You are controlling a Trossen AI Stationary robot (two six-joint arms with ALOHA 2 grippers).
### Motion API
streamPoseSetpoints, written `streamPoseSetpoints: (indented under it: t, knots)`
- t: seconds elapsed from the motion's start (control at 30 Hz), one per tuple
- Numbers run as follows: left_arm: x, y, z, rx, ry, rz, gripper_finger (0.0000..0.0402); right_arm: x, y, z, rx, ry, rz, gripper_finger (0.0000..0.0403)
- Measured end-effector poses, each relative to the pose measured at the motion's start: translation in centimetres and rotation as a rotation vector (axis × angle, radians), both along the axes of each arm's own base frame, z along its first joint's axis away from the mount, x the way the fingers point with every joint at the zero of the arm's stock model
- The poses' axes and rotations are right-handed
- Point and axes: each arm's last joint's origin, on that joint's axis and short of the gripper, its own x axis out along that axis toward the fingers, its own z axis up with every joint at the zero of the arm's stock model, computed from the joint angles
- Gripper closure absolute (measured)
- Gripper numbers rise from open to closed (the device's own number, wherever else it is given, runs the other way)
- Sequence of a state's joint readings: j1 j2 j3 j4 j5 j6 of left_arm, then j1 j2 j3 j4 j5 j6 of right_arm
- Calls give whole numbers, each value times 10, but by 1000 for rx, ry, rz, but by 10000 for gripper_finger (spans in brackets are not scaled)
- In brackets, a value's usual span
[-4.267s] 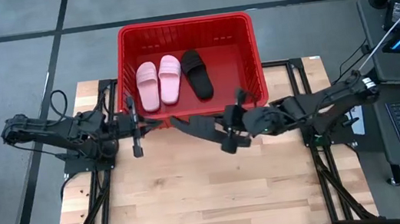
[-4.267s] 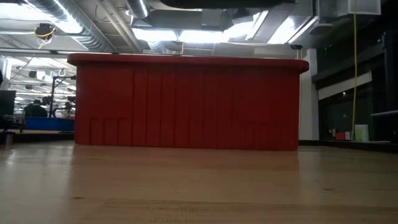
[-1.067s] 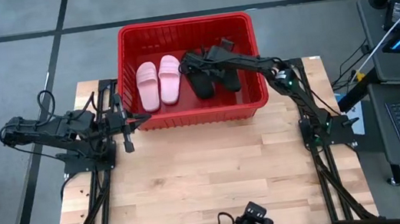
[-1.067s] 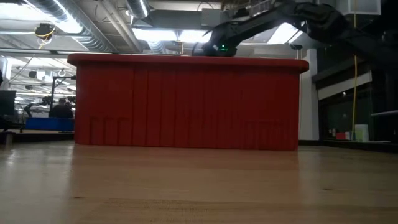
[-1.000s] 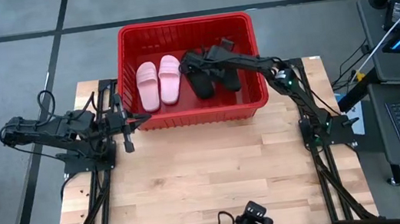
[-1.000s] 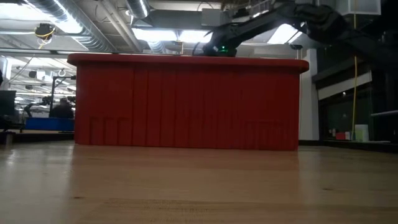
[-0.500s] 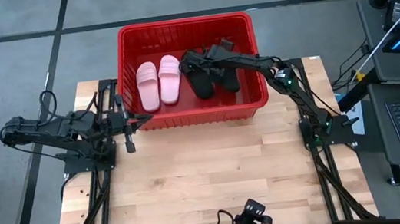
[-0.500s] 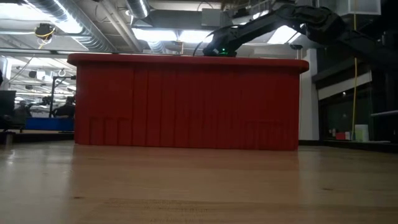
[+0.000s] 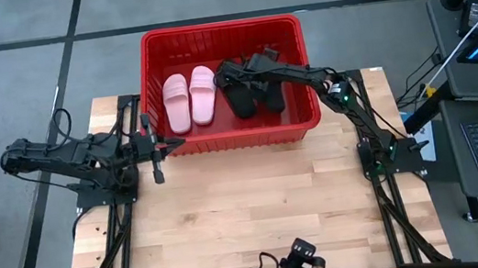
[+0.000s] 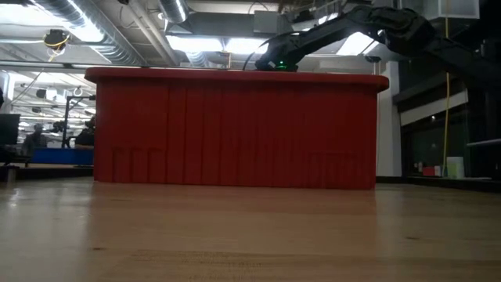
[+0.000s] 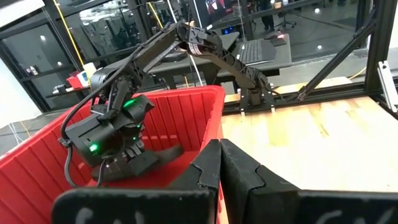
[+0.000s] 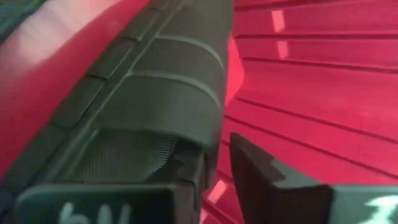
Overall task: Pick and place slides into bin
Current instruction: Put the black slides into the red bin, then return to Home Position
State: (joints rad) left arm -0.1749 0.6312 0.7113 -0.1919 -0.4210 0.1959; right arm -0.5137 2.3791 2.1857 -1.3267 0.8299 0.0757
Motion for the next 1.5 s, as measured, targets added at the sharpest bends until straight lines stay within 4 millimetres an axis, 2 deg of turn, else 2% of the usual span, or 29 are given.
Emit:
streamPoseSetpoints:
  t: [0.2,0.33,1.13,1.27,1.5]
  knots:
    - [0,0,0,0,0,0,399,1,0,-1,22,-19,4,273]
    - [0,0,0,0,0,0,399,1,0,-1,22,-18,5,253]
    - [0,0,0,-3,-1,0,399,7,18,1,75,87,117,251]
    - [0,0,0,-3,-1,0,399,9,18,12,60,61,118,251]
    - [0,0,0,-12,-3,1,400,12,14,46,8,-12,146,251]
